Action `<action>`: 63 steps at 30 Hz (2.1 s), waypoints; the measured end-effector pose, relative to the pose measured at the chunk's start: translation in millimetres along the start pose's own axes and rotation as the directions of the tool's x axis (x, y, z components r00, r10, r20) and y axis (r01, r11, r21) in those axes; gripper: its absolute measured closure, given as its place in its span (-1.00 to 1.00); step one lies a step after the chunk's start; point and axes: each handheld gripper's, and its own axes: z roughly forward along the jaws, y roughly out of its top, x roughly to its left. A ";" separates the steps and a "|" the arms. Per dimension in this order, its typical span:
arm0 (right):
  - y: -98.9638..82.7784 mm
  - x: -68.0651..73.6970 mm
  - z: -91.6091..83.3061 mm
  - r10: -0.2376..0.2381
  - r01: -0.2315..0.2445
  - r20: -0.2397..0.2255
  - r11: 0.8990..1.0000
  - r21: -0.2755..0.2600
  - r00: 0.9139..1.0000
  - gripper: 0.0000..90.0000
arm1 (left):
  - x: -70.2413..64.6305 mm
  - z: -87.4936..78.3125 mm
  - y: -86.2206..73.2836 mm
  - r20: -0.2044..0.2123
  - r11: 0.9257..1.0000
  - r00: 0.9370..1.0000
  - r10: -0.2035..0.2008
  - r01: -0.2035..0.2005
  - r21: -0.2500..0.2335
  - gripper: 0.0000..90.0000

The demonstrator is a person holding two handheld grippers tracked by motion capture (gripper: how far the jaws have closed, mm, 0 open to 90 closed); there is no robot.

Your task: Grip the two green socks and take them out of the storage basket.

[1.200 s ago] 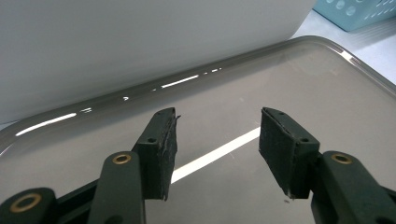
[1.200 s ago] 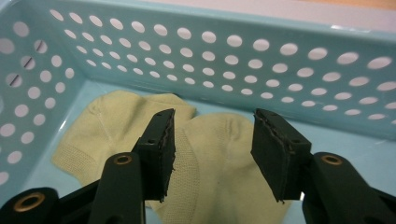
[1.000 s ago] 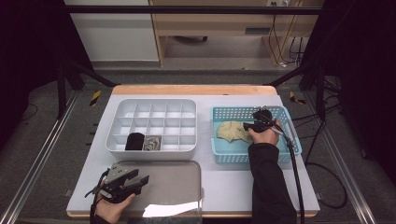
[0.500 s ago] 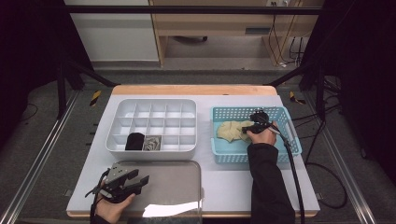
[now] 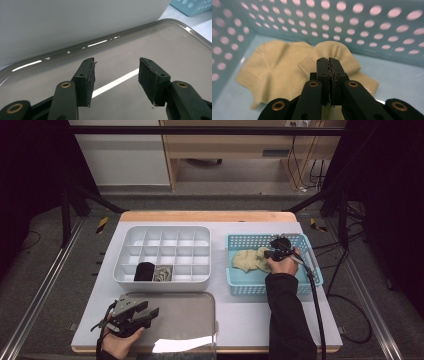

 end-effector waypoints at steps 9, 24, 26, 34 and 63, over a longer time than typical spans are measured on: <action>10.3 3.8 -37.7 -0.005 -0.002 -0.053 0.992 -0.123 0.999 0.96 | -1.1 0.1 0.2 -0.002 1.000 1.000 0.002 -0.002 0.001 0.03; 21.3 30.6 -109.4 -0.134 0.099 -0.098 0.949 -0.300 0.986 0.96 | -2.8 0.8 0.3 0.000 1.000 1.000 0.007 -0.007 0.006 0.04; 21.9 33.6 -117.0 -0.147 0.110 -0.098 0.943 -0.314 0.984 0.96 | -3.1 0.5 0.4 0.001 1.000 1.000 0.007 -0.007 0.004 0.04; 22.1 42.0 -137.0 -0.183 0.130 -0.115 0.924 -0.360 0.976 0.96 | -3.2 1.2 0.3 0.001 1.000 1.000 0.005 -0.005 0.011 0.04; -24.0 90.0 -204.9 -0.339 0.216 -0.220 0.871 -0.442 0.915 0.95 | -3.2 -0.4 1.5 -0.006 1.000 1.000 -0.003 0.003 0.016 0.06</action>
